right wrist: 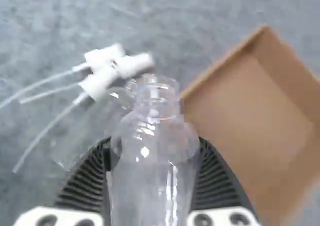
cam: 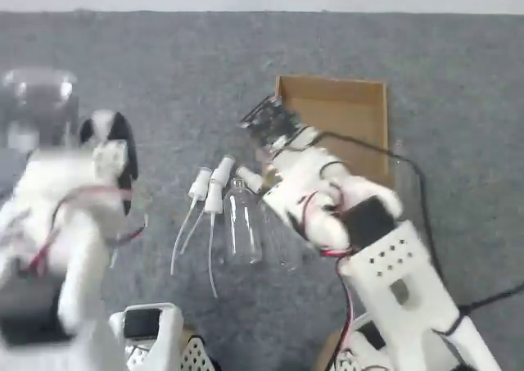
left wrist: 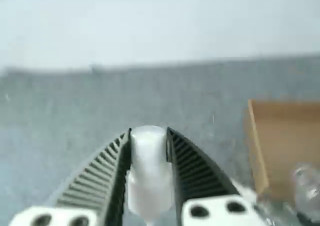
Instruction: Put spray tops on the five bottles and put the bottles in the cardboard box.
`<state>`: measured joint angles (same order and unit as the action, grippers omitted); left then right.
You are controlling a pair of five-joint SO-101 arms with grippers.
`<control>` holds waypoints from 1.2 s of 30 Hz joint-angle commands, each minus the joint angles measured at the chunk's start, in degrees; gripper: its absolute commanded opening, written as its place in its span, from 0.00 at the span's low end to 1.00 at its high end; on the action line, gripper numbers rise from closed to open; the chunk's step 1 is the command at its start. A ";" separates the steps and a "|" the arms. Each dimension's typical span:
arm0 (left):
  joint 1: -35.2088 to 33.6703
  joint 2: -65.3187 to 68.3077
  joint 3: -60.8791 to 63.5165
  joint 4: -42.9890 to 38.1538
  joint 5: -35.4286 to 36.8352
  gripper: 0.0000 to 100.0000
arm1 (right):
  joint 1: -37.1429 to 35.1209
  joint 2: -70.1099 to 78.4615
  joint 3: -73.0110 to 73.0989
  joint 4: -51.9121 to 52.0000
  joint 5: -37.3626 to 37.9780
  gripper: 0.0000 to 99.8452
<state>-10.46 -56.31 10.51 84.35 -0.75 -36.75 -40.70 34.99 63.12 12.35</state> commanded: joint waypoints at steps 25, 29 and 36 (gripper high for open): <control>9.23 -3.52 10.24 -33.41 21.10 0.01 | -18.15 -4.26 13.27 -21.32 -6.33 0.01; 9.23 -3.60 10.68 -33.49 22.95 0.01 | -17.98 -10.24 16.62 -22.64 -6.51 0.01; 9.58 -3.69 12.26 -32.62 22.95 0.01 | -18.24 -17.80 22.59 -23.16 -6.15 0.01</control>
<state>-1.41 -60.97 22.29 52.62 21.67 -54.42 -54.15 56.62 41.32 6.55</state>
